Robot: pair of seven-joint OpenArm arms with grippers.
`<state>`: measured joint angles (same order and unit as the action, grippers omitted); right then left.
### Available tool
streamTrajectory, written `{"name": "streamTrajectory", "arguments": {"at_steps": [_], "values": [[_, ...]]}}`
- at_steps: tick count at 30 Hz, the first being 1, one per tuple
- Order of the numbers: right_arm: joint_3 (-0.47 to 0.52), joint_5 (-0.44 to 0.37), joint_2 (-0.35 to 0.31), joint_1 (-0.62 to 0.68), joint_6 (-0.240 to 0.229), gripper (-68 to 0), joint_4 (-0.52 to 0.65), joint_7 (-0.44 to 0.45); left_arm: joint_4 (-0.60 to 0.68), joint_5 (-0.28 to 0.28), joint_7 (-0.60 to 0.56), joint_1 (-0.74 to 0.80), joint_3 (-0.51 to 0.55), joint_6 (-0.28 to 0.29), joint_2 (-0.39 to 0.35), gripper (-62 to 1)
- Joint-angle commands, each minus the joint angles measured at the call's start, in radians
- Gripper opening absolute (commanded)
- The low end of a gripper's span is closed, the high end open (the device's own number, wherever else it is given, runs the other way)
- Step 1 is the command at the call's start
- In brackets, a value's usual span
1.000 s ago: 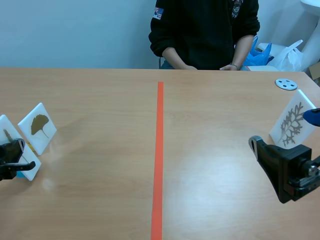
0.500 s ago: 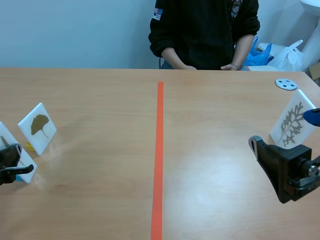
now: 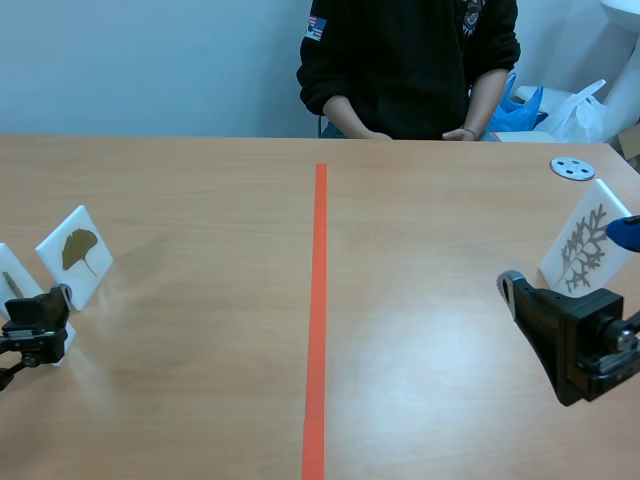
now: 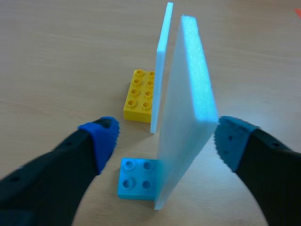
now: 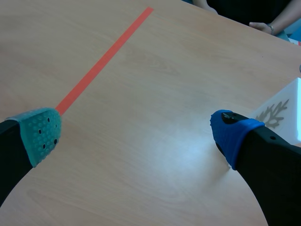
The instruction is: Sort the leaf by its shape. The table is split by an orange tape line. A compound leaf with several leaflets goes to the left side, a simple leaf with one blade goes to the right side. Return to the home posture when a red brick is placed on the table.
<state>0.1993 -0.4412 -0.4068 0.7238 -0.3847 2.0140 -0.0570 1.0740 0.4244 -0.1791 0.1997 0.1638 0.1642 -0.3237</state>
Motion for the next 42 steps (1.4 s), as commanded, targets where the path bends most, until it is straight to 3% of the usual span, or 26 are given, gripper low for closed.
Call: {"name": "streamTrajectory", "arguments": {"at_steps": [1,4,8,15,19,27,29,33,42], "values": [[0.008,-0.008,0.000,-0.012,0.003,0.4,0.008,0.018,0.039,0.006,-0.042,-0.005,-0.003,0.003,-0.005,-5.7],[0.008,-0.008,0.000,-0.012,0.003,0.4,0.008,0.018,0.071,0.006,-0.050,0.000,0.010,0.003,-0.005,-0.7],[0.008,-0.008,0.000,-0.011,0.003,0.4,0.008,0.018,0.135,0.007,-0.048,0.018,0.042,0.003,-0.010,-0.6],[0.008,-0.008,0.000,-0.011,0.003,0.4,0.008,0.014,0.367,0.068,0.024,0.113,0.126,0.016,-0.019,-0.5],[0.010,-0.008,0.000,-0.012,0.003,0.4,0.008,0.015,0.539,0.112,0.134,0.203,0.179,0.112,-0.026,1.4],[0.038,-0.009,0.000,-0.008,0.003,0.4,0.008,0.005,0.850,0.116,0.277,0.396,0.201,0.367,-0.026,1.4],[0.048,-0.016,0.000,-0.006,0.003,0.4,0.010,-0.008,0.913,0.148,0.312,0.452,0.201,0.413,-0.026,1.4],[0.062,-0.042,0.000,-0.005,0.002,0.4,0.010,-0.031,0.982,0.159,0.324,0.533,0.196,0.430,-0.023,1.4],[0.072,-0.049,0.000,0.030,-0.008,0.4,0.018,-0.038,0.987,0.156,0.364,0.567,0.160,0.430,-0.020,1.4]]}}
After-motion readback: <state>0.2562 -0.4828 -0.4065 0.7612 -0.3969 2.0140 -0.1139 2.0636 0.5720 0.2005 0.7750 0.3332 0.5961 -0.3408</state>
